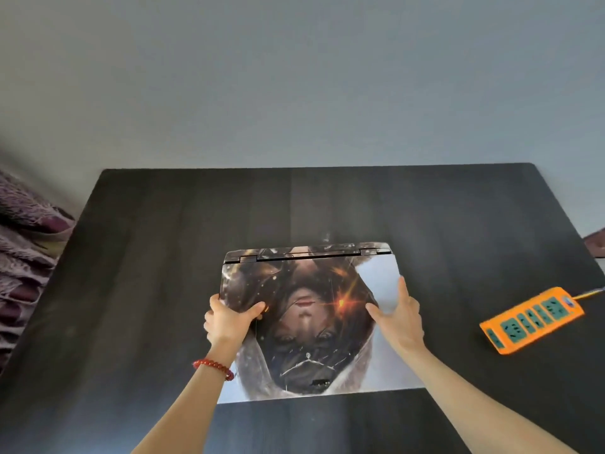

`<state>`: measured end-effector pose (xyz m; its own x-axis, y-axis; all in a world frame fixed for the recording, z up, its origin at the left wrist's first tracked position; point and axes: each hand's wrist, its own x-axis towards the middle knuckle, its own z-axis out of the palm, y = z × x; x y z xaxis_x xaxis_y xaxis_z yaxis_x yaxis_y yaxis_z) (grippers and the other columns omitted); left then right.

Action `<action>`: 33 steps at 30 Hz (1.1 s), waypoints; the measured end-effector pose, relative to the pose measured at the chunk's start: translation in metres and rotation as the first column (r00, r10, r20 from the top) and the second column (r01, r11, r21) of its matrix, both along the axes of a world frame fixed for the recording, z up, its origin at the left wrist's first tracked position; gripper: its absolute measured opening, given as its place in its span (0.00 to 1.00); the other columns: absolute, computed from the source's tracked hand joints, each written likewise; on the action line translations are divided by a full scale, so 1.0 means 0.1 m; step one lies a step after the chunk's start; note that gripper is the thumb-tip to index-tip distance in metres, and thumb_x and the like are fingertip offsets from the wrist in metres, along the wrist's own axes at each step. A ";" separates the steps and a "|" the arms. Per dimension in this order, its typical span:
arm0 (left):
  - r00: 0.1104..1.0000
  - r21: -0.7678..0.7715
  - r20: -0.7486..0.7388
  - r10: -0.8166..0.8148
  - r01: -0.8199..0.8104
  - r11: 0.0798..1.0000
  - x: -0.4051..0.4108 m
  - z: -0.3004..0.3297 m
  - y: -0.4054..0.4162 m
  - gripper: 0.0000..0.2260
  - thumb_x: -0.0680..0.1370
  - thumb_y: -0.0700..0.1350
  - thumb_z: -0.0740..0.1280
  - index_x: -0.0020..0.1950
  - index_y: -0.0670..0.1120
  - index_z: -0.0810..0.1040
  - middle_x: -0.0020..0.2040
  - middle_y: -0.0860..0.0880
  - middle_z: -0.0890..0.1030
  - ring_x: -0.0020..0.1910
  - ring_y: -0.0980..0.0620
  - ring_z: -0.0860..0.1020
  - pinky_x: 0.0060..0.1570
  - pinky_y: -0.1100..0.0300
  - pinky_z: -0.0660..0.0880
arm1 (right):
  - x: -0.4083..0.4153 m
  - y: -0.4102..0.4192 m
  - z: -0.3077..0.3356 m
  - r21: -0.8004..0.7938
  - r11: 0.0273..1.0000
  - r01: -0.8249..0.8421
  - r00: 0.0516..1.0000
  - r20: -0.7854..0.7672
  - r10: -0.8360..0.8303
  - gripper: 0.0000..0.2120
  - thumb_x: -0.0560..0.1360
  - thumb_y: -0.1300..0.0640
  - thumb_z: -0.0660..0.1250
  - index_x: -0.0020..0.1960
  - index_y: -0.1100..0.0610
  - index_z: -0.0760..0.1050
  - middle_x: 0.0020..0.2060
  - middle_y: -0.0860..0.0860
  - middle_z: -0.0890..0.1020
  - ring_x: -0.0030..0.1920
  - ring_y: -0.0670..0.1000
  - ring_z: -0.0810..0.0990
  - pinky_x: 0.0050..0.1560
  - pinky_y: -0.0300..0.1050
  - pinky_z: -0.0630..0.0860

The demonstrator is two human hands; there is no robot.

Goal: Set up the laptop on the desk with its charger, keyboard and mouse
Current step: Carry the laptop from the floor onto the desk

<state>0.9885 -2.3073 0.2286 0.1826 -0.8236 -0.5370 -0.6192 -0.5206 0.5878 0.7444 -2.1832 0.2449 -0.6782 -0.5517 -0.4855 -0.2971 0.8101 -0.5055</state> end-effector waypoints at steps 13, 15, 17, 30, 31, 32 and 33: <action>0.998 -0.024 0.055 -0.039 0.041 0.999 -0.38 -0.17 -0.54 0.44 0.65 0.55 0.75 0.72 0.42 0.56 0.69 0.37 0.63 0.69 0.37 0.60 0.66 0.41 0.63 | -0.36 -0.52 -0.15 -0.029 0.999 0.045 0.999 0.011 -0.045 0.38 0.74 0.46 0.64 0.74 0.47 0.44 0.70 0.59 0.61 0.67 0.64 0.64 0.65 0.63 0.63; 0.996 -0.017 0.072 -0.048 0.050 0.999 -0.41 -0.18 -0.57 0.44 0.66 0.55 0.75 0.72 0.43 0.55 0.70 0.38 0.62 0.69 0.38 0.59 0.67 0.41 0.62 | -0.40 -0.56 -0.17 -0.022 0.999 0.047 0.999 0.013 -0.046 0.38 0.74 0.47 0.64 0.74 0.47 0.44 0.70 0.59 0.61 0.68 0.64 0.63 0.65 0.63 0.63; 0.995 -0.008 0.085 -0.048 0.049 0.999 -0.42 -0.21 -0.58 0.44 0.66 0.55 0.75 0.72 0.43 0.55 0.70 0.39 0.62 0.69 0.38 0.58 0.66 0.41 0.62 | -0.41 -0.57 -0.19 -0.006 0.999 0.049 0.999 0.004 -0.049 0.37 0.74 0.47 0.64 0.74 0.47 0.44 0.70 0.59 0.61 0.68 0.64 0.63 0.65 0.64 0.63; 0.987 -0.032 0.149 -0.065 0.071 0.997 -0.46 -0.24 -0.58 0.45 0.65 0.53 0.77 0.72 0.42 0.54 0.70 0.38 0.62 0.68 0.38 0.60 0.67 0.41 0.62 | -0.35 -0.54 -0.32 0.070 0.998 -0.010 0.993 -0.118 0.018 0.40 0.72 0.47 0.67 0.75 0.52 0.46 0.71 0.59 0.58 0.69 0.62 0.59 0.64 0.64 0.60; 0.987 -0.031 0.150 -0.065 0.071 0.997 -0.46 -0.24 -0.58 0.45 0.65 0.53 0.77 0.72 0.42 0.54 0.70 0.38 0.62 0.69 0.38 0.60 0.67 0.41 0.62 | -0.35 -0.53 -0.33 0.065 0.998 -0.016 0.992 -0.120 0.024 0.40 0.72 0.47 0.67 0.75 0.53 0.46 0.71 0.60 0.58 0.69 0.62 0.58 0.65 0.64 0.60; 0.986 -0.029 0.151 -0.068 0.073 0.997 -0.45 -0.24 -0.58 0.45 0.65 0.53 0.77 0.72 0.42 0.54 0.70 0.38 0.61 0.69 0.38 0.60 0.67 0.41 0.62 | -0.34 -0.51 -0.35 0.061 0.998 -0.024 0.991 -0.127 0.032 0.40 0.73 0.46 0.67 0.75 0.53 0.46 0.72 0.60 0.57 0.70 0.62 0.58 0.65 0.64 0.60; 0.986 -0.026 0.152 -0.072 0.077 0.997 -0.45 -0.23 -0.57 0.45 0.65 0.53 0.77 0.72 0.42 0.54 0.70 0.38 0.61 0.69 0.38 0.60 0.67 0.41 0.62 | -0.34 -0.50 -0.36 0.061 0.998 -0.030 0.990 -0.136 0.038 0.40 0.73 0.46 0.66 0.75 0.54 0.46 0.72 0.60 0.57 0.70 0.62 0.57 0.65 0.64 0.60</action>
